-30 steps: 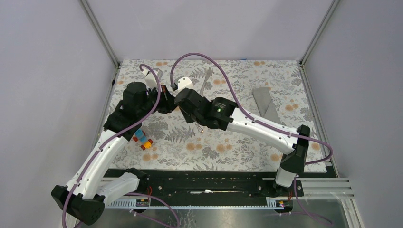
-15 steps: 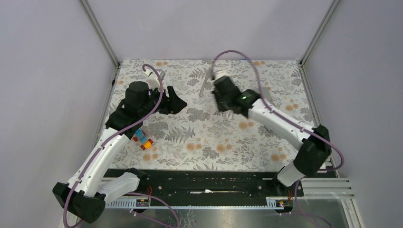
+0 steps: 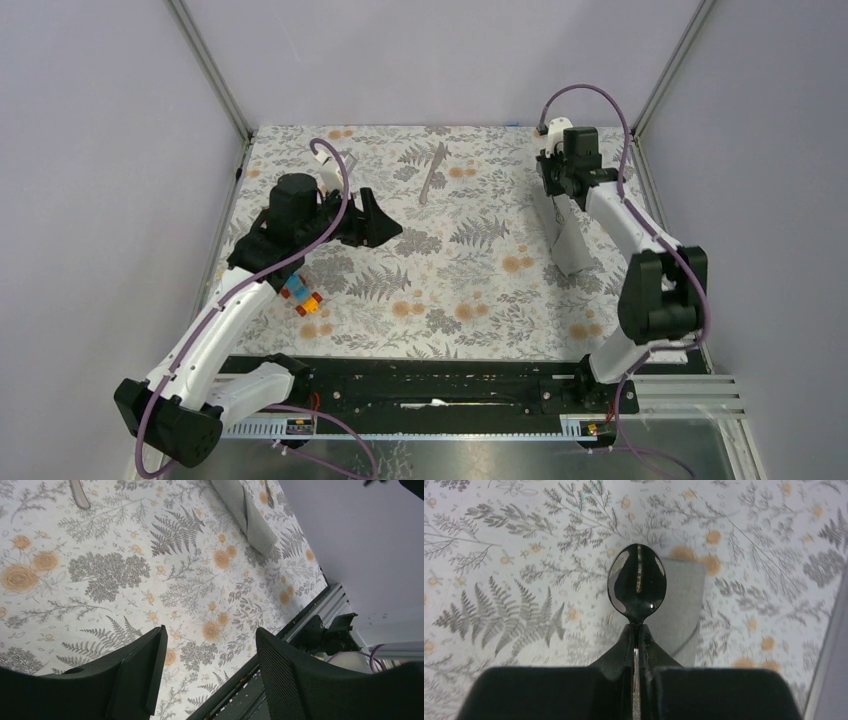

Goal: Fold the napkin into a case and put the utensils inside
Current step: Insert the spoon into the folded napkin.

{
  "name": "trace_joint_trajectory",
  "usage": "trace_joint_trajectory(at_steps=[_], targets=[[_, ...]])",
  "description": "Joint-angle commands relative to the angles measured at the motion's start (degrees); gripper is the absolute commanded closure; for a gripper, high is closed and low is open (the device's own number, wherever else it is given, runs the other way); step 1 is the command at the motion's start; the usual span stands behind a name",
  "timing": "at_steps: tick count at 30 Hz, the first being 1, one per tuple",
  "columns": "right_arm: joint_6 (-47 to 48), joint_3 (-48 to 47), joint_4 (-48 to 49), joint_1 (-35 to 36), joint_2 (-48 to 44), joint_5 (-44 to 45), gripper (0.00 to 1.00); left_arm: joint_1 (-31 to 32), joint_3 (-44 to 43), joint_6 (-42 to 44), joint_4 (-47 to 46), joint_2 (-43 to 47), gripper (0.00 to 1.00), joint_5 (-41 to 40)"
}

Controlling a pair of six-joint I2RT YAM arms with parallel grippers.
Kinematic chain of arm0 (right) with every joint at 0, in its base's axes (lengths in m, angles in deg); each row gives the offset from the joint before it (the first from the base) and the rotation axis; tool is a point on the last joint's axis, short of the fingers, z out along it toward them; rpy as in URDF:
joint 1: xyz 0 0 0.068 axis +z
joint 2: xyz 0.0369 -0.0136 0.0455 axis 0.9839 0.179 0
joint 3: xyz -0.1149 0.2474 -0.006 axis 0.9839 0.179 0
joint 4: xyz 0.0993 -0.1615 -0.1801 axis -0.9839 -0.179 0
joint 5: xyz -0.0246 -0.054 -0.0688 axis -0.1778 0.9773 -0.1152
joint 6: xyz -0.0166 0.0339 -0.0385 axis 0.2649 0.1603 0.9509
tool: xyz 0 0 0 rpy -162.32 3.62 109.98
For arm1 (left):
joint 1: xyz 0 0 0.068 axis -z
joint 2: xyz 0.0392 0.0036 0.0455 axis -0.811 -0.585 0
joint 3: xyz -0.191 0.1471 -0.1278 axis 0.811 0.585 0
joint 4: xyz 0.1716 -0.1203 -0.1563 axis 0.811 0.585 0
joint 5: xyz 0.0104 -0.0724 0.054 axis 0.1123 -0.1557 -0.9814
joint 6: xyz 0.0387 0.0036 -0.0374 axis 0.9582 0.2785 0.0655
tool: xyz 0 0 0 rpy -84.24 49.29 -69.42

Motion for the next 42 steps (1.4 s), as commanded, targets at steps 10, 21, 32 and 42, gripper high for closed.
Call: trace_joint_trajectory(at_steps=[10, 21, 32, 42], targets=[[8.4, -9.9, 11.0, -6.9, 19.1, -13.3, 1.00, -0.2, 1.4, 0.0, -1.0, 0.3, 0.30, 2.7], [8.4, -8.9, 14.4, -7.5, 23.0, -14.3, 1.00, -0.2, 1.4, 0.0, -1.0, -0.1, 0.30, 3.0], [7.0, -4.3, 17.7, -9.4, 20.4, -13.1, 1.00, -0.1, 1.5, 0.3, -0.8, 0.1, 0.30, 3.2], [6.3, 0.9, 18.5, -9.5, 16.9, -12.9, 1.00, 0.0, 1.5, 0.1, -0.9, 0.4, 0.30, 3.6]])
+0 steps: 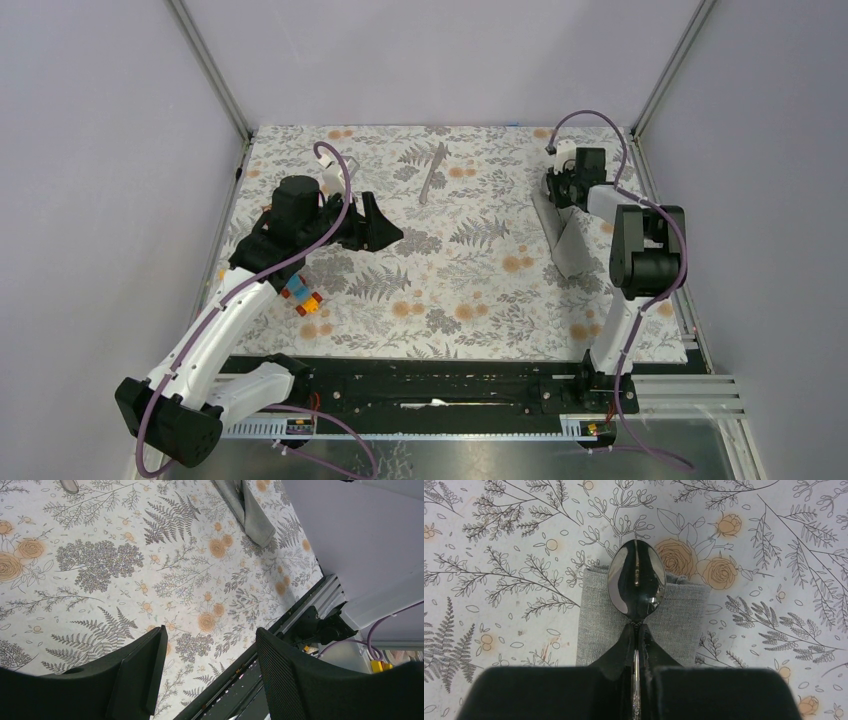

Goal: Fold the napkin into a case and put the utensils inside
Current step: Insert the spoon into the folded napkin.

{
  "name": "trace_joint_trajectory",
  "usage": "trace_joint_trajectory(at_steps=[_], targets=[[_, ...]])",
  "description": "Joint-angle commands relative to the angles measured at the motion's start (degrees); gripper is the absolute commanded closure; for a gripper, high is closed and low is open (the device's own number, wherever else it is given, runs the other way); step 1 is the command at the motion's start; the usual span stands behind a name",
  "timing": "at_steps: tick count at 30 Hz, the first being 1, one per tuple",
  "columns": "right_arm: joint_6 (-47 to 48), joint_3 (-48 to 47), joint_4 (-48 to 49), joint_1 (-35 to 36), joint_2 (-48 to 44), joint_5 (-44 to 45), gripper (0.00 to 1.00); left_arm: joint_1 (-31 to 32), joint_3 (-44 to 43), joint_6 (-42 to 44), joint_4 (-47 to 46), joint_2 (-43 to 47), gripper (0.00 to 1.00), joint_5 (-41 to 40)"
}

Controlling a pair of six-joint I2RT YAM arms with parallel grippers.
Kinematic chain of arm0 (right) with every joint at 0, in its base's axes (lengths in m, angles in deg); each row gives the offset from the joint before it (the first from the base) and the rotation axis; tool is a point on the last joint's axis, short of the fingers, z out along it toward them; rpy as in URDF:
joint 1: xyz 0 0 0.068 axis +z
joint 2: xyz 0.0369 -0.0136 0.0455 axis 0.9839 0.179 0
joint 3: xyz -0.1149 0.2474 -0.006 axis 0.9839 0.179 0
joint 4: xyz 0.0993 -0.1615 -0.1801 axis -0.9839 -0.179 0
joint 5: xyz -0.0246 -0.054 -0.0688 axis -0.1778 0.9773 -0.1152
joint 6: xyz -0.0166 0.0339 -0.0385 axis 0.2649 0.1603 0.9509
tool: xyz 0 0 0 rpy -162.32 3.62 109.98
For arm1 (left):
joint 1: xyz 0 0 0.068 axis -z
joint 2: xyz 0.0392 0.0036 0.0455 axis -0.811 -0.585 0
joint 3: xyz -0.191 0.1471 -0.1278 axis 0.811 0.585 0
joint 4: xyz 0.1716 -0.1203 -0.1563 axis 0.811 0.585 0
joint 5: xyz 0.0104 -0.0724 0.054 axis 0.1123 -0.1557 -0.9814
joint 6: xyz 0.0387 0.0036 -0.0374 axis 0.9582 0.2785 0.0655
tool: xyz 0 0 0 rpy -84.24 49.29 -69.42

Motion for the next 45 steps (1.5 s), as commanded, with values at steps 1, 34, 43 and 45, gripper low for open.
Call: trace_joint_trajectory(at_steps=[1, 34, 43, 45], targets=[[-1.0, 1.5, 1.6, -0.1, -5.7, 0.2, 1.00, 0.0, 0.1, 0.5, -1.9, 0.4, 0.30, 1.4], [-1.8, 4.1, -9.5, -0.2, -7.6, 11.2, 0.99, 0.3, 1.3, 0.2, -2.5, 1.0, 0.30, 2.1], [-2.4, 1.0, -11.4, -0.2, -5.9, 10.6, 0.82, 0.3, 1.3, 0.1, -2.5, 0.8, 0.30, 2.1], [-3.4, 0.8, -12.1, -0.2, -6.8, 10.2, 0.75, 0.3, 1.4, -0.1, -2.7, 0.7, 0.30, 2.3]])
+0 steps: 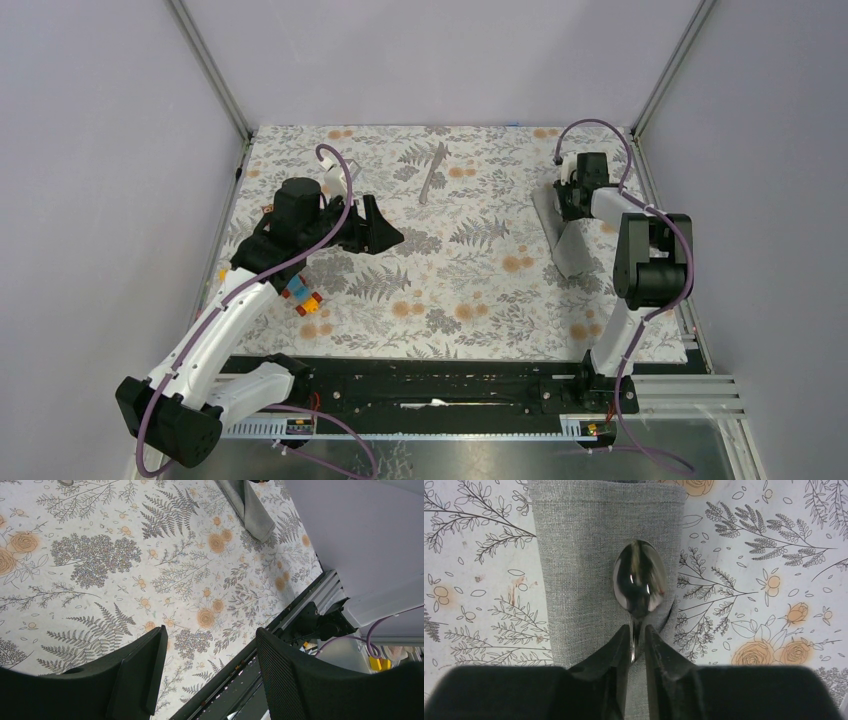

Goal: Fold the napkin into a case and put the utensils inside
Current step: Insert the spoon into the folded napkin, then move the knife to the corner of the board.

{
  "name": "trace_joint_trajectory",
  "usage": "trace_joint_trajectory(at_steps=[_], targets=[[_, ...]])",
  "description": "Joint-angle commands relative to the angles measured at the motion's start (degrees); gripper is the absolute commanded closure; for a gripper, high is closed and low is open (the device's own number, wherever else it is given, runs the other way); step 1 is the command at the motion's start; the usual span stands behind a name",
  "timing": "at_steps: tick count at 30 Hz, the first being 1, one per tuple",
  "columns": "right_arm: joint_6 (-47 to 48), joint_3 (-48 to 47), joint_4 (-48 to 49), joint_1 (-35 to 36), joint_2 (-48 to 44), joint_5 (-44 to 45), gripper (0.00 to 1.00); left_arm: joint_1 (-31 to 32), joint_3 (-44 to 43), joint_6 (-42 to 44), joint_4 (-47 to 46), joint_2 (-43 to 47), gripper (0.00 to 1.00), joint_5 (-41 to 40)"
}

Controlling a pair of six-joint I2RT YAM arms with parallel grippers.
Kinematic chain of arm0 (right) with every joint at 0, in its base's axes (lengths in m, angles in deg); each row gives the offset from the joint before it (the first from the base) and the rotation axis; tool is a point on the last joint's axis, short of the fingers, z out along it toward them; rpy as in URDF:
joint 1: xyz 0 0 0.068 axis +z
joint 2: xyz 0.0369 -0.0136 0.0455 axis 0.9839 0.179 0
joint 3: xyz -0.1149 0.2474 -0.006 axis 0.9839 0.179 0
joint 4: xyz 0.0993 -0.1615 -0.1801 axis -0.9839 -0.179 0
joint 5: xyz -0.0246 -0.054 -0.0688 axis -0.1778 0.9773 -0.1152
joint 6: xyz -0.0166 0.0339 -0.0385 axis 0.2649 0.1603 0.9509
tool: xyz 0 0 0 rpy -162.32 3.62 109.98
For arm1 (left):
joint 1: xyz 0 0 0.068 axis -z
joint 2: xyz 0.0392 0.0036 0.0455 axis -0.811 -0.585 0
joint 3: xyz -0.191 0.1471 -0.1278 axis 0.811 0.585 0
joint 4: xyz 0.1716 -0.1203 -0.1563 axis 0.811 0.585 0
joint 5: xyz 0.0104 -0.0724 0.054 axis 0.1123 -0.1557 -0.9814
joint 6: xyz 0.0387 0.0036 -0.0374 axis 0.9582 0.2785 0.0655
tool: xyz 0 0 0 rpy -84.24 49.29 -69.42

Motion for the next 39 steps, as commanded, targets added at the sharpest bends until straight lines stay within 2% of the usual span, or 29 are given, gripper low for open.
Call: trace_joint_trajectory(at_steps=[1, 5, 8, 10, 12, 15, 18, 20, 23, 29, 32, 37, 39], targets=[[-1.4, -3.0, -2.3, -0.1, -2.0, -0.3, 0.71, 0.1, 0.5, -0.2, -2.8, 0.5, 0.30, 1.6], [-5.5, -2.4, -3.8, 0.0, -8.1, -1.6, 0.59, 0.2, 1.1, -0.6, -3.1, 0.5, 0.30, 2.2], [-15.2, -1.6, -4.2, 1.0, -12.6, -4.7, 0.51, 0.2, 2.1, -0.9, -3.6, 0.4, 0.30, 2.4], [-22.3, -0.5, -2.2, 5.5, -14.1, -9.6, 0.44, 0.2, 3.2, -1.4, -4.3, 0.3, 0.30, 2.4], [-28.7, 0.5, 2.5, 11.4, -14.1, -10.2, 0.39, 0.1, 4.2, -2.2, -5.2, 0.0, 0.30, 2.6], [-38.8, -4.5, 3.6, 18.0, -8.8, -7.3, 0.34, 0.1, 4.9, -3.9, -6.3, -0.2, 0.30, 3.0], [-48.3, -15.9, -1.9, 20.8, 0.0, -3.9, 0.32, 0.0, 5.0, -5.3, -6.6, 0.4, 0.30, 2.9], [-52.4, -20.3, -2.5, 22.8, 4.4, -1.0, 0.14, 0.1, 4.9, -5.4, -6.0, 1.0, 0.30, 2.4], [-53.7, -27.8, -4.8, 25.4, 10.5, 4.0, 0.01, 0.1, 4.8, -5.5, -4.9, 1.7, 0.30, 1.1], [-47.8, -50.6, -18.8, 32.2, 27.3, 18.7, 0.00, 0.1, 5.3, -5.9, -4.5, 2.1, 0.30, 0.6], [-47.1, -59.5, -23.7, 34.5, 34.1, 22.7, 0.00, 0.1, 5.4, -5.9, -4.3, 2.3, 0.30, 0.7], [-43.0, -68.6, -23.8, 38.3, 42.8, 25.0, 0.03, 0.0, 4.4, -5.4, -3.2, 3.1, 0.30, 0.3], [-42.7, -71.6, -24.9, 38.6, 45.3, 25.1, 0.09, 0.0, 4.1, -5.1, -2.9, 3.1, 0.30, 0.2]])
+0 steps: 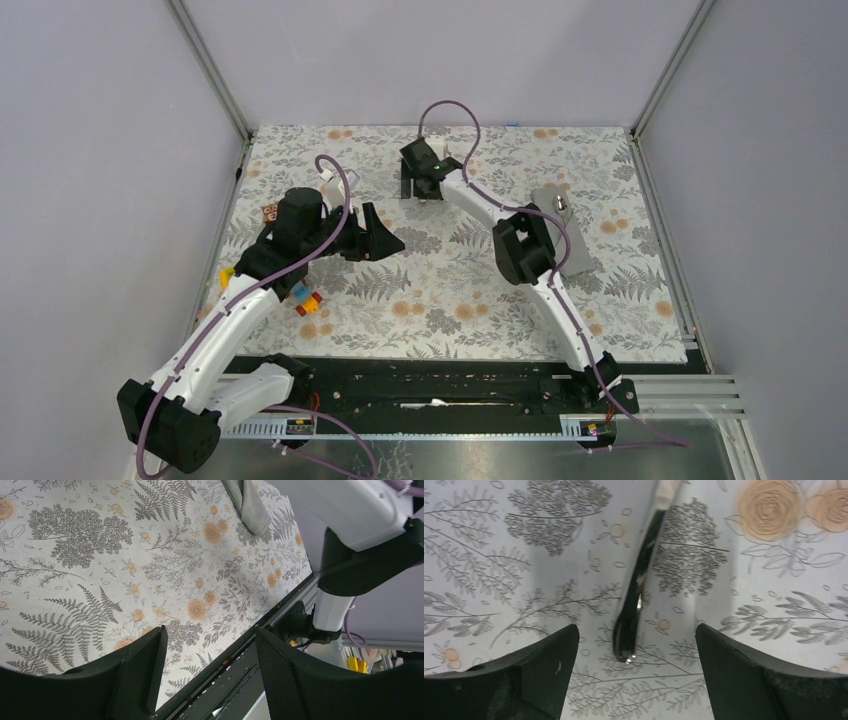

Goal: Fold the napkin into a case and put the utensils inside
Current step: Move the knife to the corner of the board.

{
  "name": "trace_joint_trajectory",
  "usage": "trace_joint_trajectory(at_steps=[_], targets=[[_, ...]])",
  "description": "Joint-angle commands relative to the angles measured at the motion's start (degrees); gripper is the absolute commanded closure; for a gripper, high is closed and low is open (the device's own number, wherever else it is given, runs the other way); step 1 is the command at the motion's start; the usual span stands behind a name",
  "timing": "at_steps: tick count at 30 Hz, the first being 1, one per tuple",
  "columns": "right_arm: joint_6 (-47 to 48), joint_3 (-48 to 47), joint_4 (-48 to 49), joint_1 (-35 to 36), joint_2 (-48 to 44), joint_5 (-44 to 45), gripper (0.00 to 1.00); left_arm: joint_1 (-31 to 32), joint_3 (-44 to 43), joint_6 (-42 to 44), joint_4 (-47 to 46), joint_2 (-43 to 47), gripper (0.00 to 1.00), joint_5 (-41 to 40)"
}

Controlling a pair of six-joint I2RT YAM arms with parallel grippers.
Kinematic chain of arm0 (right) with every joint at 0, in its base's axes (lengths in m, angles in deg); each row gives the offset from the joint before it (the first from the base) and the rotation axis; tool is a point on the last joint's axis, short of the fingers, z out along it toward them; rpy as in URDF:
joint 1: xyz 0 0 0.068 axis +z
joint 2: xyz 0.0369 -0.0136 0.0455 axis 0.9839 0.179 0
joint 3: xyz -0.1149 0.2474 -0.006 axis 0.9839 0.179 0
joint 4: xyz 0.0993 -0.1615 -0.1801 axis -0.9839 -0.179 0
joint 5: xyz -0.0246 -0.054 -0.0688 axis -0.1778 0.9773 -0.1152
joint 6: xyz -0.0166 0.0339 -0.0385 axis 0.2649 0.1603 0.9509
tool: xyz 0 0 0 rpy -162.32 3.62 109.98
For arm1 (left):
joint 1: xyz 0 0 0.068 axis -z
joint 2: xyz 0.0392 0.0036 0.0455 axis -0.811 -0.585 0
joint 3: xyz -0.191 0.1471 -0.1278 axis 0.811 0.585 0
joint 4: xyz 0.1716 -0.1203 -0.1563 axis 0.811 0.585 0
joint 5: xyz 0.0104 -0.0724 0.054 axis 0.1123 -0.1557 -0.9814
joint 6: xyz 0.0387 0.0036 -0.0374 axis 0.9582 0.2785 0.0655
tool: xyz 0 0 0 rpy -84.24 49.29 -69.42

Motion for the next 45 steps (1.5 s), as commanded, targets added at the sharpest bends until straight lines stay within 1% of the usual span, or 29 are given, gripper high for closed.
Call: trace_joint_trajectory(at_steps=[1, 5, 7, 10, 14, 15, 16, 18, 20, 23, 24, 27, 29, 30, 32, 34, 37, 40, 42, 45], targets=[[2.5, -7.5, -3.4, 0.9, 4.5, 4.5, 0.12, -0.1, -1.1, 0.5, -0.4, 1.7, 0.30, -0.6], [2.8, -8.8, -5.0, 0.9, 6.7, 3.1, 0.32, -0.2, -1.0, 0.7, 0.1, 2.5, 0.30, -1.3], [3.8, -10.1, -6.9, 0.9, 8.2, 2.1, 0.39, -0.2, -1.1, 0.9, 0.4, 2.6, 0.30, -1.3], [6.2, -9.7, -9.5, 0.9, 8.8, 2.0, 0.52, -0.3, -1.4, 1.2, 1.0, 2.5, 0.30, -1.3], [10.2, -7.2, -13.1, 0.9, 7.6, 0.6, 0.60, -0.3, -1.9, 1.3, 1.3, 2.7, 0.30, -1.1], [11.0, -6.0, -14.1, 0.9, 6.8, 0.5, 0.64, -0.3, -2.0, 1.3, 1.3, 2.7, 0.30, -1.0], [11.6, -4.0, -14.7, 0.9, 5.8, 0.1, 0.70, -0.3, -2.1, 1.4, 1.3, 2.7, 0.30, -0.8], [13.1, 1.8, -14.5, 1.0, 2.6, -3.3, 0.78, -0.3, -2.1, 1.2, 1.3, 2.6, 0.30, -0.6], [13.6, 8.5, -14.1, 1.5, -1.4, -4.8, 0.85, -0.3, -2.1, 1.2, 1.3, 2.7, 0.30, -0.3], [13.4, 21.9, -11.7, 1.8, -9.1, -7.6, 0.88, -0.3, -2.3, 1.0, 1.3, 3.0, 0.30, 0.0], [12.8, 29.3, -10.4, 2.0, -12.5, -8.1, 0.88, -0.3, -2.4, 1.0, 1.3, 3.1, 0.30, 0.1], [10.5, 46.3, -7.0, 2.8, -23.3, -9.6, 0.89, -0.3, -2.9, 1.1, 1.6, 3.1, 0.30, 0.3], [8.1, 56.5, -5.5, 3.8, -30.6, -11.7, 0.86, -0.3, -3.0, 1.1, 1.5, 3.0, 0.30, 0.3], [6.9, 61.3, -5.0, 4.5, -34.3, -12.8, 0.82, -0.3, -2.9, 1.1, 1.4, 3.0, 0.30, 0.3], [4.1, 68.5, -4.6, 5.7, -40.5, -14.8, 0.67, -0.3, -2.4, 0.9, 0.6, 2.8, 0.30, 0.4], [2.3, 72.9, -5.1, 6.3, -44.9, -16.3, 0.56, -0.3, -1.8, 0.4, -0.6, 2.4, 0.30, 0.9], [2.3, 74.5, -7.1, 6.5, -49.0, -17.2, 0.42, -0.4, -0.8, -0.6, -2.1, 1.7, 0.30, 2.2], [3.3, 70.9, -10.4, 6.4, -48.4, -13.8, 0.30, -0.4, 0.0, -1.2, -3.0, 1.8, 0.30, 2.7], [4.0, 66.9, -12.4, 6.1, -45.3, -12.0, 0.28, -0.4, 0.2, -1.2, -3.2, 2.1, 0.30, 2.6], [3.9, 61.8, -14.0, 5.2, -40.1, -12.3, 0.31, -0.4, -0.2, -1.1, -2.5, 2.7, 0.30, 2.0]])
